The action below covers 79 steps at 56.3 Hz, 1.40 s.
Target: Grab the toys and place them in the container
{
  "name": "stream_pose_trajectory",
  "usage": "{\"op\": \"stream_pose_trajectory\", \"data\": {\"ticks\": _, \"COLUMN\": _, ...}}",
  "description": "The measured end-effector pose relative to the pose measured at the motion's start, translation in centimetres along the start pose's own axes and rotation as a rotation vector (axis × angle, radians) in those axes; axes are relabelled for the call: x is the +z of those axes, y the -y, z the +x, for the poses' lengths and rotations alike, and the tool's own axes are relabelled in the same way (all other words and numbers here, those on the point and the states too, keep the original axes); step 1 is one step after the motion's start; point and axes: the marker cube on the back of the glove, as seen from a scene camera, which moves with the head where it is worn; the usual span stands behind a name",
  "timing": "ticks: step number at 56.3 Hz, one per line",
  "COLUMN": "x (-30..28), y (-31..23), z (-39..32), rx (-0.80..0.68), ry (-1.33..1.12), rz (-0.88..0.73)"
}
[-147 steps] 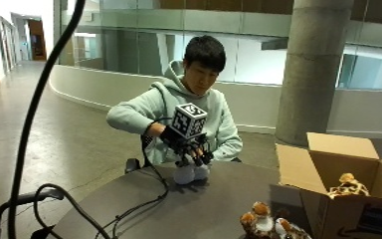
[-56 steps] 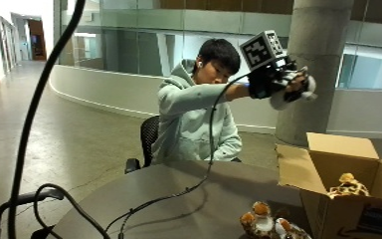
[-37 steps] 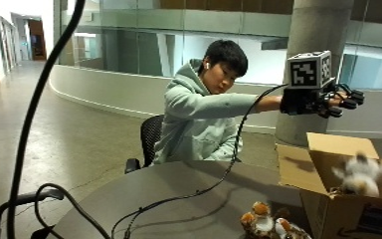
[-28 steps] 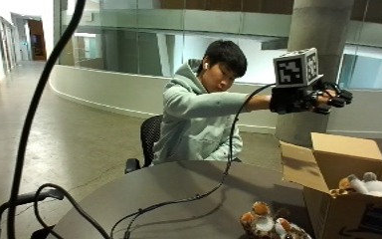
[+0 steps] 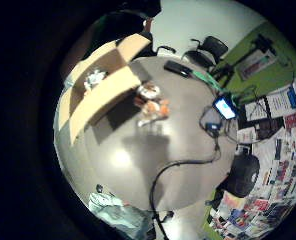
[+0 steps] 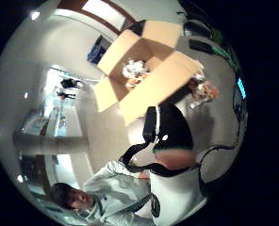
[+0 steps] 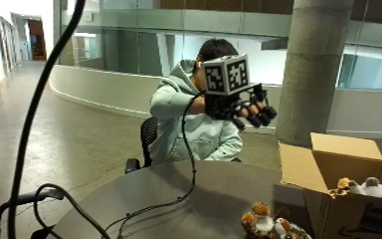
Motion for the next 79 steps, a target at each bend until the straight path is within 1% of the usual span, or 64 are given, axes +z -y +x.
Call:
{"op": "stream_pose_trajectory", "data": {"ticks": 5, "x": 2.8, "y": 0.0, "z": 4.0, "rx": 0.055, "ry": -0.016, "rz": -0.045}}
{"op": "stream_pose_trajectory", "data": {"ticks": 11, "x": 7.2, "y": 1.0, "z": 7.6, "rx": 0.088, "ry": -0.005, "rz": -0.103}}
{"op": "stream_pose_trajectory", "data": {"ticks": 20, "x": 14.3, "y": 3.1, "z": 8.7, "rx": 0.216, "ry": -0.027, "rz": -0.146}}
{"op": "stream_pose_trajectory", "data": {"ticks": 29, "x": 18.1, "y": 5.0, "z": 8.5, "rx": 0.231, "ry": 0.040, "rz": -0.175}}
{"op": "stream_pose_trajectory", "data": {"ticks": 36, "x": 19.5, "y": 5.4, "z": 8.4, "rx": 0.229, "ry": 0.007, "rz": -0.163}}
{"op": "stream_pose_trajectory", "data": {"ticks": 40, "x": 19.5, "y": 5.1, "z": 8.3, "rx": 0.215, "ry": 0.007, "rz": -0.149}}
{"op": "stream_pose_trajectory", "data": {"ticks": 43, "x": 19.1, "y": 4.5, "z": 8.4, "rx": 0.201, "ry": 0.014, "rz": -0.172}}
{"op": "stream_pose_trajectory", "data": {"ticks": 51, "x": 17.7, "y": 1.2, "z": 8.9, "rx": 0.177, "ry": -0.044, "rz": -0.380}}
{"op": "stream_pose_trajectory", "data": {"ticks": 56, "x": 16.8, "y": -1.4, "z": 9.0, "rx": 0.206, "ry": -0.100, "rz": -0.544}}
{"op": "stream_pose_trajectory", "data": {"ticks": 59, "x": 16.6, "y": -2.6, "z": 8.9, "rx": 0.228, "ry": -0.131, "rz": -0.593}}
{"op": "stream_pose_trajectory", "data": {"ticks": 62, "x": 16.4, "y": -3.0, "z": 8.8, "rx": 0.232, "ry": -0.177, "rz": -0.572}}
{"op": "stream_pose_trajectory", "data": {"ticks": 65, "x": 16.4, "y": -2.7, "z": 8.7, "rx": 0.226, "ry": -0.212, "rz": -0.508}}
{"op": "stream_pose_trajectory", "data": {"ticks": 71, "x": 17.6, "y": -1.4, "z": 8.0, "rx": 0.237, "ry": -0.196, "rz": -0.384}}
{"op": "stream_pose_trajectory", "data": {"ticks": 79, "x": 20.2, "y": -0.1, "z": 7.0, "rx": 0.248, "ry": -0.197, "rz": -0.315}}
